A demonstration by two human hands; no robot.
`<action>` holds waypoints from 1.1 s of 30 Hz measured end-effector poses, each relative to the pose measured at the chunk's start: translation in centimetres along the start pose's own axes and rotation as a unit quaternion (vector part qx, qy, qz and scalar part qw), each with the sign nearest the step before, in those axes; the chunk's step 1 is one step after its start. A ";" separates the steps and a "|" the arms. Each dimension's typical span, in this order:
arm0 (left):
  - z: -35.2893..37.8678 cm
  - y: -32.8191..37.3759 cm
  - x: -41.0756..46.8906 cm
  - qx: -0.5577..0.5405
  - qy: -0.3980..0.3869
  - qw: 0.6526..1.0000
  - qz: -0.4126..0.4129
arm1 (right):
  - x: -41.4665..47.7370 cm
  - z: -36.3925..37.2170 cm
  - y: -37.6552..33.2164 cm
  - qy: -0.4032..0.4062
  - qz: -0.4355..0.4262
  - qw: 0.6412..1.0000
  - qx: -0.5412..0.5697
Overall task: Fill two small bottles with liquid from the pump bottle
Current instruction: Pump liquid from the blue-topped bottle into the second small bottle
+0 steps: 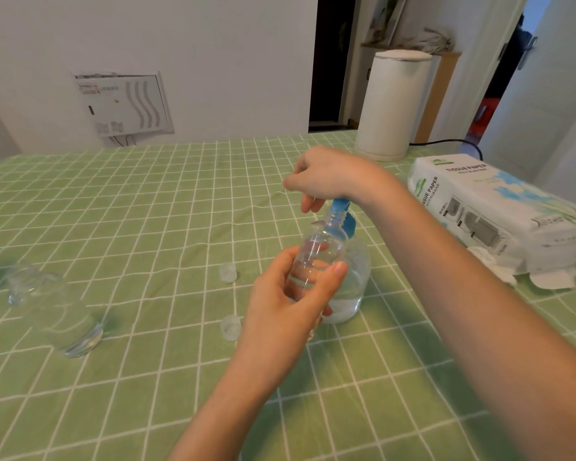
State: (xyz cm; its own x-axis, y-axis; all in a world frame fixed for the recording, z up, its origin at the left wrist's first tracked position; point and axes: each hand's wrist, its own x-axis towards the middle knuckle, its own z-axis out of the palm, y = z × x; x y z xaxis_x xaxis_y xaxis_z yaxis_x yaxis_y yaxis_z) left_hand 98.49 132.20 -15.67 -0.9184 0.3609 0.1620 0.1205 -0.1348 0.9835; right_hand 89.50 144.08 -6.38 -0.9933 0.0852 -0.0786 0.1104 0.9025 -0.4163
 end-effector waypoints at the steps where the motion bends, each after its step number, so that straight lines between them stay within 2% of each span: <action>1: 0.0 -0.1 0.0 0.001 0.000 1.000 -0.001 | 0.0 0.1 0.0 0.003 -0.001 1.000 0.000; 19: -0.1 -0.2 -0.1 0.006 -0.001 1.000 -0.003 | -0.1 0.4 0.3 -0.010 0.001 1.000 0.019; 23: 0.0 0.0 0.0 -0.004 -0.001 1.000 0.001 | -0.1 -0.1 0.0 0.013 -0.010 1.000 0.007; 33: 0.0 0.0 -0.2 0.000 0.002 1.000 -0.007 | -0.2 0.6 0.3 -0.003 -0.007 1.000 -0.007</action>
State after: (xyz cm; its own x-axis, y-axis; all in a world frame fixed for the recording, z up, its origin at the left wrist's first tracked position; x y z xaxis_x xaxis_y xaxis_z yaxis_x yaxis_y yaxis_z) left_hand 98.68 132.18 -15.70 -0.9218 0.3587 0.1471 0.1068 -0.1298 0.9858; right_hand 89.76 144.08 -7.02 -0.9944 0.0699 -0.0792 0.0962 0.9090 -0.4055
